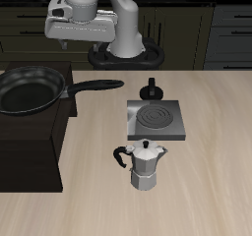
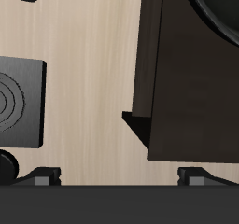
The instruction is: Place the frypan on the top layer of the shelf
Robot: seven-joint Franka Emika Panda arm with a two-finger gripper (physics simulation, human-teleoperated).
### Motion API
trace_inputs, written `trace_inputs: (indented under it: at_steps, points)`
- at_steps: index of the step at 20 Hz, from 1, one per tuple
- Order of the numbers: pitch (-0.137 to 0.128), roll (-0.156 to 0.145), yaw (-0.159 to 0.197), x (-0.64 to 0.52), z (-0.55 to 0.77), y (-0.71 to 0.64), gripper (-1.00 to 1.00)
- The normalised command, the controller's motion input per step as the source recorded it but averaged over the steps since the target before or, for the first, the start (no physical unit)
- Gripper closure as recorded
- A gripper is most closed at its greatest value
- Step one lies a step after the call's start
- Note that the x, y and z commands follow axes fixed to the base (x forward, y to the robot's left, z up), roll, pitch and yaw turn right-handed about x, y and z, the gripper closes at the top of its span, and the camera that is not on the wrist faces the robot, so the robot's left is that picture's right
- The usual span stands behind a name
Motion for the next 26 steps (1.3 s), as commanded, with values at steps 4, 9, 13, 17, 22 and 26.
trace_inputs:
  at_steps: [4, 9, 13, 17, 22, 26]
  points:
    - [-0.02, -0.032, 0.013, 0.03, 0.11, -0.43, -1.0]
    - [-0.006, -0.039, 0.021, 0.03, 0.02, -0.29, -1.0]
    - [-0.009, -0.047, 0.02, 0.03, 0.08, -0.42, -1.0]
    - [-0.017, -0.044, 0.031, 0.02, 0.1, -0.26, -1.0]
    - [-0.016, -0.024, -0.001, 0.06, 0.09, -0.07, -1.0]
    - [-0.007, -0.01, -0.022, 0.21, 0.11, -0.04, -1.0]
